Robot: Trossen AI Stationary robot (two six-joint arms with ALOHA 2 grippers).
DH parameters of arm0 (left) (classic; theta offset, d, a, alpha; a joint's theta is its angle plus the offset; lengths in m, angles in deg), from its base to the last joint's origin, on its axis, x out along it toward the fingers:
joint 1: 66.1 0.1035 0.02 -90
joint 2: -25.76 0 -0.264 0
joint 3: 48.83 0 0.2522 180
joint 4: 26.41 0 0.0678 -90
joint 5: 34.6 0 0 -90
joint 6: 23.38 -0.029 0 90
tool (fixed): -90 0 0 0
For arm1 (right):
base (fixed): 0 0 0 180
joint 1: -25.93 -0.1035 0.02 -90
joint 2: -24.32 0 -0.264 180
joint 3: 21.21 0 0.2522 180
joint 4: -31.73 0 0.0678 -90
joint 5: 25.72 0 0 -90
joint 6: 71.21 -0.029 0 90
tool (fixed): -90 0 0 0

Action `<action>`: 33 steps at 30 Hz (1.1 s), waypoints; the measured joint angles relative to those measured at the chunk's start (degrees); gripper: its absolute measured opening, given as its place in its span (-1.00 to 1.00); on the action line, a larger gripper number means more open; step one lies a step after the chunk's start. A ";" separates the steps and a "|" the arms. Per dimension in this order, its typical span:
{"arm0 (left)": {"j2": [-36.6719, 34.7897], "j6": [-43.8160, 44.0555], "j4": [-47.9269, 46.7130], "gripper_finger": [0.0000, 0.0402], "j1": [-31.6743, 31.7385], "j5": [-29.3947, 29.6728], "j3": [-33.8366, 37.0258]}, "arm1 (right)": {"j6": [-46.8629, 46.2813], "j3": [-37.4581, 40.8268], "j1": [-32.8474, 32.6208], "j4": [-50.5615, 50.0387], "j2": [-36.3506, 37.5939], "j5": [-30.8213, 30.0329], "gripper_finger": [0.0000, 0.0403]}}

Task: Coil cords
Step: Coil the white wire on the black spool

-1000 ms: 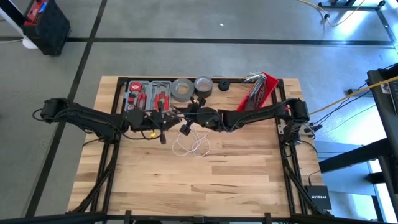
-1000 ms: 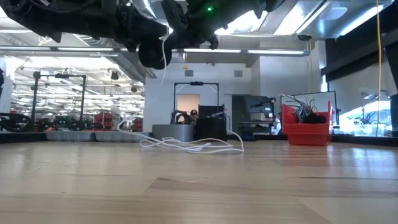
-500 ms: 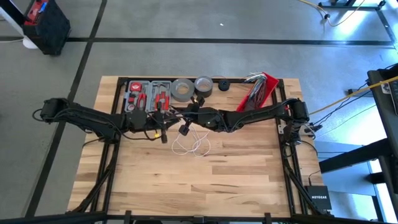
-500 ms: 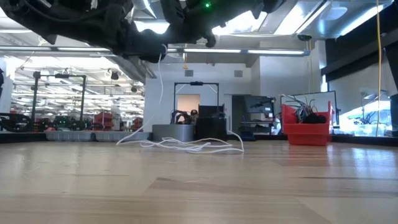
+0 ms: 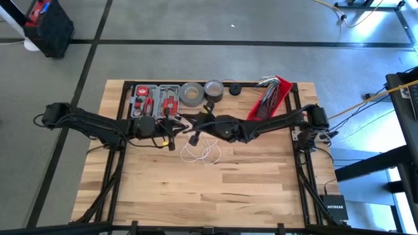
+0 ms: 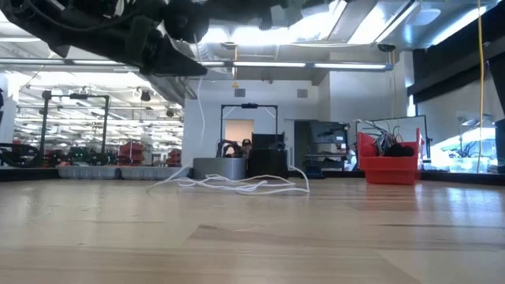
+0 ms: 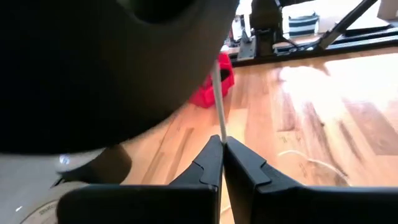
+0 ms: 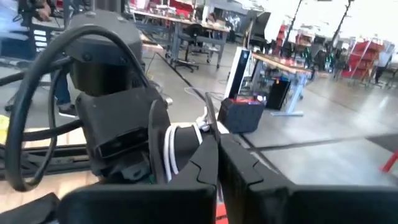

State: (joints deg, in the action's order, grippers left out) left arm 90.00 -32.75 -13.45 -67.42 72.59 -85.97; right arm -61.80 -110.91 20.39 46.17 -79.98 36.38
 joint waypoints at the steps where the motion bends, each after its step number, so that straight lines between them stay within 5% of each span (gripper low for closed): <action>1: 0.55 0.02 0.18 -0.98 0.02 0.02 -0.08 | 0.75 0.00 -0.26 0.22 0.26 -0.24 -0.97; 22: 9.53 1.46 -3.73 -0.98 4.35 -0.08 0.44 | 8.61 0.01 -0.44 -4.67 1.08 -1.52 -0.97; 33: 7.70 0.37 -2.91 -0.98 4.74 -0.24 0.42 | 5.31 -0.11 -0.43 -19.08 7.95 -1.06 -0.97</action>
State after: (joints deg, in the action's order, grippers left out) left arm 97.71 -32.38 -16.37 -62.68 72.35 -85.55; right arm -56.49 -111.02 19.96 27.09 -72.03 35.31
